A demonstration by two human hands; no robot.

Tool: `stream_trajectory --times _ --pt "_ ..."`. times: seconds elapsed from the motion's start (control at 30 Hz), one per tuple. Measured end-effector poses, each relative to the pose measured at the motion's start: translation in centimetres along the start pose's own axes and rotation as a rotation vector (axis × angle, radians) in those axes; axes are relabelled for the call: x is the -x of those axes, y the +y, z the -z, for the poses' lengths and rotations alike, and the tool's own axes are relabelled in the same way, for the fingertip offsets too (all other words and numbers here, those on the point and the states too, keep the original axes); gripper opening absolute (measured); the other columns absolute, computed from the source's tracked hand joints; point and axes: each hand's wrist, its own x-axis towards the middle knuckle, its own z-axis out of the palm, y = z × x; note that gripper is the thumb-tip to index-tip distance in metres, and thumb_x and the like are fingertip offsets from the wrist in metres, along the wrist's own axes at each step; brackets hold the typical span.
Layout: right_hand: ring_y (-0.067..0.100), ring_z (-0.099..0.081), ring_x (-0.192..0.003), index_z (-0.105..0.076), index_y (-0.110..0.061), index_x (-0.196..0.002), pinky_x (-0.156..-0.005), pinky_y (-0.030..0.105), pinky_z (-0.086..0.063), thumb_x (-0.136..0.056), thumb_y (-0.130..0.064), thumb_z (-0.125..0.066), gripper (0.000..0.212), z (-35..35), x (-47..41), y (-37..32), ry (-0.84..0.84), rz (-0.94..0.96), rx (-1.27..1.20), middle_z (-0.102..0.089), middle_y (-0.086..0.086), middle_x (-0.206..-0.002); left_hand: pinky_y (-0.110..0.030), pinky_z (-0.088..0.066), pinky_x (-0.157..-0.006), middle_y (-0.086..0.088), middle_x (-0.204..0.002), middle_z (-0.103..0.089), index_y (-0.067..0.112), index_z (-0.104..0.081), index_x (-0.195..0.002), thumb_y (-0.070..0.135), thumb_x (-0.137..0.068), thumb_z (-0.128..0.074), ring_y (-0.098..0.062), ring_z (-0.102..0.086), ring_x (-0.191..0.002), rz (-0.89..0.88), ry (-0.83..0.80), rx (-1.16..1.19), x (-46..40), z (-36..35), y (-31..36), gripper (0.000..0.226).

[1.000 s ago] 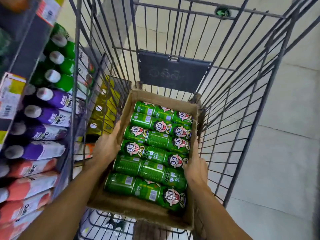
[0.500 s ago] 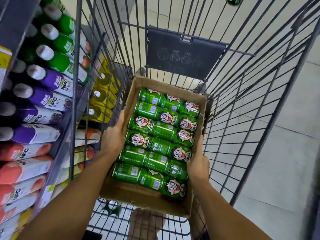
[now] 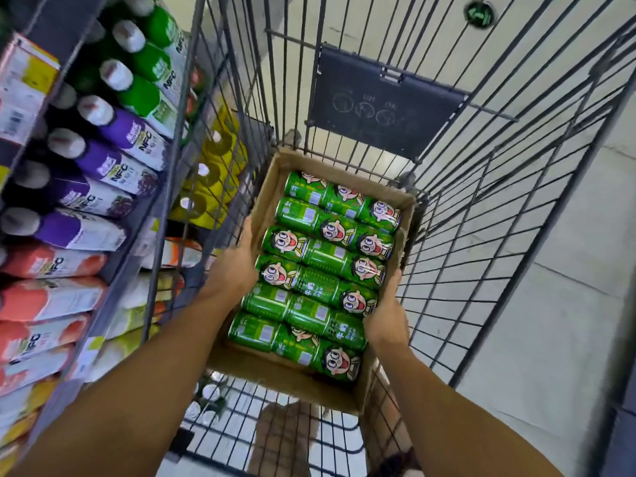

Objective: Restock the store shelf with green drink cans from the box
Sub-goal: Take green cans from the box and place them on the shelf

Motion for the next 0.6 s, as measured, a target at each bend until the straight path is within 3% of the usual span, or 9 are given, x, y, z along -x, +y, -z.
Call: stream_trajectory --times 0.07,0.13,0.23,0.3,0.37,0.47,0.6 --pt "0.037 -0.046 -0.124 0.021 -0.016 -0.153 -0.094 0.046 -0.045 -0.088 -0.016 -0.063 0.106 0.8 0.1 -1.0 -0.058 0.003 0.054 -0.044 0.020 -0.139 -0.040 -0.044 -0.062 -0.020 -0.103 -0.062 0.024 0.010 -0.154 0.009 -0.086 -0.061 -0.033 -0.057 -0.077 0.024 -0.022 0.009 0.9 0.8 0.4 0.099" --pt "0.039 -0.026 -0.141 0.014 -0.005 -0.153 -0.108 0.049 -0.036 -0.090 -0.026 -0.064 0.103 1.7 0.1 -2.2 -0.116 -0.004 0.175 -0.022 0.020 -0.156 -0.043 -0.049 -0.076 -0.018 -0.125 -0.054 0.016 -0.012 -0.153 0.016 -0.087 -0.059 -0.037 -0.059 -0.102 0.006 -0.017 -0.012 2.1 1.1 0.4 0.081" --pt "0.039 -0.010 -0.147 -0.007 -0.003 -0.154 -0.116 0.049 -0.028 -0.095 -0.035 -0.055 0.083 3.3 0.9 -4.5 -0.192 0.030 0.424 -0.006 0.019 -0.161 -0.044 -0.050 -0.087 -0.016 -0.125 -0.056 0.012 -0.049 -0.129 0.030 -0.090 -0.056 -0.037 -0.058 -0.110 0.031 -0.037 0.005 4.7 1.8 0.7 0.043" --pt "0.038 -0.026 -0.142 -0.027 -0.004 -0.149 -0.113 0.049 -0.034 -0.096 -0.034 -0.051 0.066 4.0 2.2 -5.9 -0.245 0.108 0.519 -0.024 0.019 -0.155 -0.042 -0.050 -0.085 -0.016 -0.118 -0.063 0.012 -0.057 -0.119 0.037 -0.093 -0.052 -0.036 -0.061 -0.107 0.073 -0.072 0.030 6.9 2.2 1.0 0.036" --pt "0.035 -0.048 -0.126 -0.047 -0.003 -0.134 -0.105 0.046 -0.045 -0.095 -0.030 -0.052 0.048 4.3 3.8 -7.0 -0.320 0.226 0.576 -0.046 0.017 -0.139 -0.039 -0.050 -0.086 -0.014 -0.114 -0.065 0.013 -0.060 -0.115 0.039 -0.094 -0.050 -0.034 -0.062 -0.106 0.092 -0.084 0.048 9.2 2.2 0.9 0.034" --pt "0.031 -0.061 -0.109 -0.051 -0.006 -0.131 -0.094 0.043 -0.052 -0.097 -0.028 -0.051 0.040 4.9 6.7 -8.0 -0.399 0.378 0.587 -0.058 0.017 -0.126 -0.039 -0.051 -0.088 -0.015 -0.111 -0.067 0.014 -0.063 -0.112 0.039 -0.092 -0.051 -0.033 -0.063 -0.105 0.095 -0.107 0.115 12.7 1.9 0.3 0.034" --pt "0.032 -0.061 -0.109 -0.052 -0.008 -0.127 -0.093 0.040 -0.051 -0.096 -0.024 -0.049 0.034 6.4 11.0 -8.6 -0.370 0.542 0.714 -0.064 0.015 -0.119 -0.039 -0.048 -0.091 -0.014 -0.115 -0.064 0.013 -0.060 -0.114 0.042 -0.093 -0.047 -0.032 -0.060 -0.108 0.092 -0.143 0.168 17.5 2.5 -0.3 0.038"
